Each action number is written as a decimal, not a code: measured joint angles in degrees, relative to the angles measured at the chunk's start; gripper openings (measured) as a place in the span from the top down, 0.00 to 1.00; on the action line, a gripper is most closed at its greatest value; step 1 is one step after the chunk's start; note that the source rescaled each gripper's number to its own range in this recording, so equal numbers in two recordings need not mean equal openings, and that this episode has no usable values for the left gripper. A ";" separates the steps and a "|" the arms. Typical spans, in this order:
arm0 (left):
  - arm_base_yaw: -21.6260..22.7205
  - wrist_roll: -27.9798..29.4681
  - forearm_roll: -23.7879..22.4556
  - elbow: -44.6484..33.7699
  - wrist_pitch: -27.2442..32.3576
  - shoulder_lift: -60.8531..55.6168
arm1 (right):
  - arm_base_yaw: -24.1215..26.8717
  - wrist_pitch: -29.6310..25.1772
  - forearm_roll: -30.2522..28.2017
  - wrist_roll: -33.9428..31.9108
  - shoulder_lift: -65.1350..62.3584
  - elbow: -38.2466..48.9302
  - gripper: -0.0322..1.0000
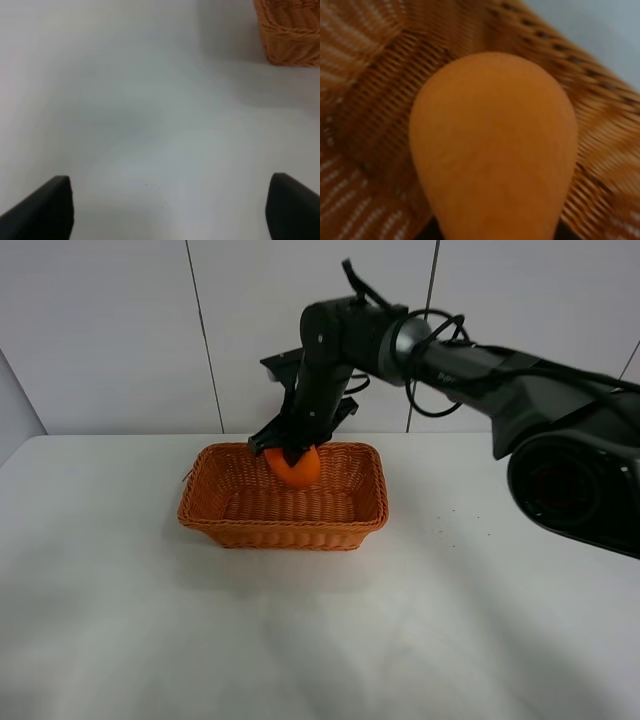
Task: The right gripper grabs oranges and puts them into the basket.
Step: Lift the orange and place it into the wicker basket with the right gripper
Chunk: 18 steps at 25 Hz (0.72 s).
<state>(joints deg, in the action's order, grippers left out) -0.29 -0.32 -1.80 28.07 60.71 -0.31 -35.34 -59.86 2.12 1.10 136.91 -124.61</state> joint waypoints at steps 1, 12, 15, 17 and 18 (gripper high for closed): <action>0.00 0.00 0.00 0.00 0.00 0.00 | 0.00 0.80 -0.18 0.07 1.61 0.00 0.97; 0.00 0.00 0.00 0.00 0.00 0.00 | 0.28 0.10 2.50 3.26 5.28 -0.17 0.12; 0.00 0.00 0.00 0.00 0.00 0.00 | 0.28 -1.96 2.61 3.90 4.02 -0.17 0.02; 0.00 0.00 0.00 0.00 0.00 0.00 | 0.28 -4.00 2.61 4.03 2.45 -0.23 0.01; 0.00 0.00 0.00 0.00 0.00 0.00 | 0.28 -4.95 2.56 4.08 1.26 -0.23 0.00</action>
<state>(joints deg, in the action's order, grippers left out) -0.29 -0.32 -1.80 28.07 60.71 -0.31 -35.07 -64.81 4.67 5.18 138.16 -124.84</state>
